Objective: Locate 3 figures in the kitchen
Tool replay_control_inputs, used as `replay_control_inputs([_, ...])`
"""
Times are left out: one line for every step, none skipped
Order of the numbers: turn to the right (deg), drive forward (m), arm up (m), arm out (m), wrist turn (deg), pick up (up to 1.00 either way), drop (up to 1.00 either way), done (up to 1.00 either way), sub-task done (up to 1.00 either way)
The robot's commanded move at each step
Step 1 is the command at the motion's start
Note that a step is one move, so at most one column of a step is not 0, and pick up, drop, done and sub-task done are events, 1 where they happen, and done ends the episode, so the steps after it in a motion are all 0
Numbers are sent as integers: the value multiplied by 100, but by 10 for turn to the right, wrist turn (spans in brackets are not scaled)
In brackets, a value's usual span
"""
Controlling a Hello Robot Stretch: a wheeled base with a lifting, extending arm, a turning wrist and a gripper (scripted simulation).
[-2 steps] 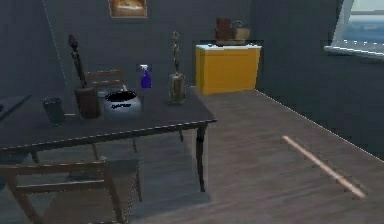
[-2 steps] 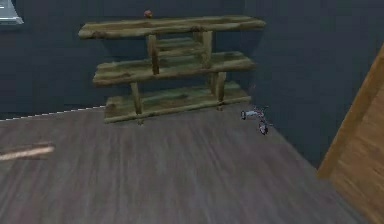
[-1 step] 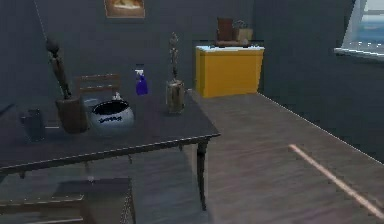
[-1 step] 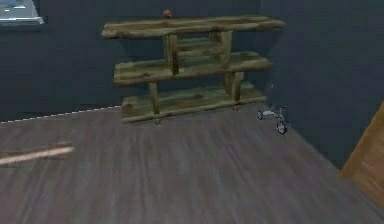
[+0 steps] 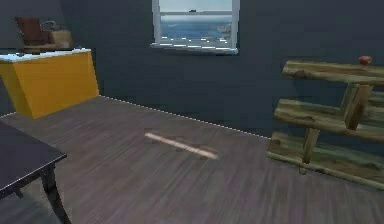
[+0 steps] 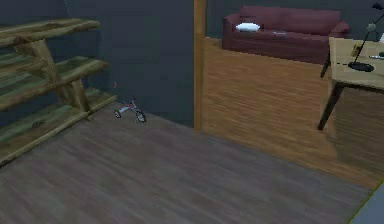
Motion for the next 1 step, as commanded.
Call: replay_control_inputs([180,0,0,0,0,0,0,0,0])
